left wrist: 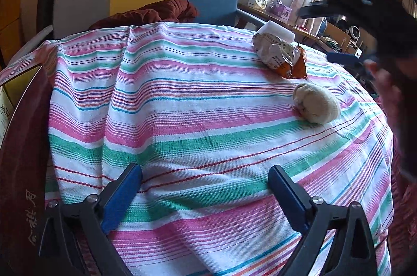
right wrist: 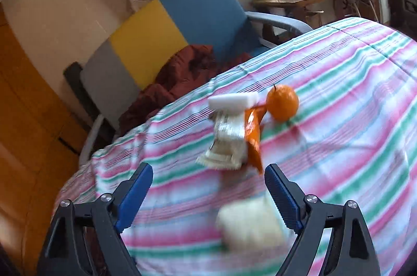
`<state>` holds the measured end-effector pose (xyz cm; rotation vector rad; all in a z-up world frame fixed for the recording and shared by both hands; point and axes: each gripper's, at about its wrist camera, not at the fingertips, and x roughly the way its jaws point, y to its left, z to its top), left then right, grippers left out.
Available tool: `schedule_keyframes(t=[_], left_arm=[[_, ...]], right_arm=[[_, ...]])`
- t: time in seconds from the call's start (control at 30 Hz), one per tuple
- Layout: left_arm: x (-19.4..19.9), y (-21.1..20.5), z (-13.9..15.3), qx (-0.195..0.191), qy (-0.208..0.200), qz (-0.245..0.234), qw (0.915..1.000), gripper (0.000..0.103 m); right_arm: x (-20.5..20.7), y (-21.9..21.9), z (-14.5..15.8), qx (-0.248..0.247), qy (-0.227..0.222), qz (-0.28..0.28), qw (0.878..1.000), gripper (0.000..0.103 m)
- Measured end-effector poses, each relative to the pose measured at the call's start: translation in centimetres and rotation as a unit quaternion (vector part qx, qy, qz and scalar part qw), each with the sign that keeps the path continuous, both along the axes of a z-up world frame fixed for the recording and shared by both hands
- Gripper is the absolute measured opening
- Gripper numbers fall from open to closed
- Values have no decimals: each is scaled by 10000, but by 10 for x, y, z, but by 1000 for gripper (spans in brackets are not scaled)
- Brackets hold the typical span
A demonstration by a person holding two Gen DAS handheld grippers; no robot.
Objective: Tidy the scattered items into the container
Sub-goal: 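Grasp the white sock with the left tool while the right tool grasps the snack packet, then carry the white sock and snack packet over the gold tray with both tools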
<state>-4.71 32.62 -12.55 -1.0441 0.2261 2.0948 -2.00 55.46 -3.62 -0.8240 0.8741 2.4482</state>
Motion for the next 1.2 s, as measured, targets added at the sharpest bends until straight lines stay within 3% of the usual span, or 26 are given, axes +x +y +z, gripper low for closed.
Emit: schedule_keyframes(t=[0.17, 0.3, 0.4, 0.57, 0.7, 0.87, 1.0, 1.13, 1.2], left_arm=[[0, 1, -1, 14, -31, -70, 10000, 103], [0, 0, 0, 36, -48, -84, 9999, 103], [0, 0, 0, 46, -61, -92, 9999, 103], [-1, 1, 0, 12, -44, -97, 9999, 103], [0, 1, 0, -9, -32, -101, 9999, 103], [0, 1, 0, -21, -28, -103, 9999, 103], [1, 2, 2, -37, -91, -149, 9998, 103], [13, 1, 10, -408, -49, -280, 9988, 100], [20, -7, 19, -279, -55, -226, 9993, 100]], right_arm=[[-53, 33, -20, 322, -979, 96, 9946, 87], [-73, 40, -43, 577, -1614, 221, 9850, 62], [-61, 45, -43, 643, -1526, 415, 9853, 60], [-23, 50, -38, 1089, -1709, 1000, 9741, 54], [16, 51, -39, 1460, -1817, 1087, 9664, 54], [56, 41, -38, 1084, -1488, 955, 9783, 54], [71, 11, -38, 822, -1192, 1027, 9841, 54], [78, -26, -42, 517, -932, 1102, 9882, 54], [84, -46, -42, 554, -867, 1165, 9879, 54]])
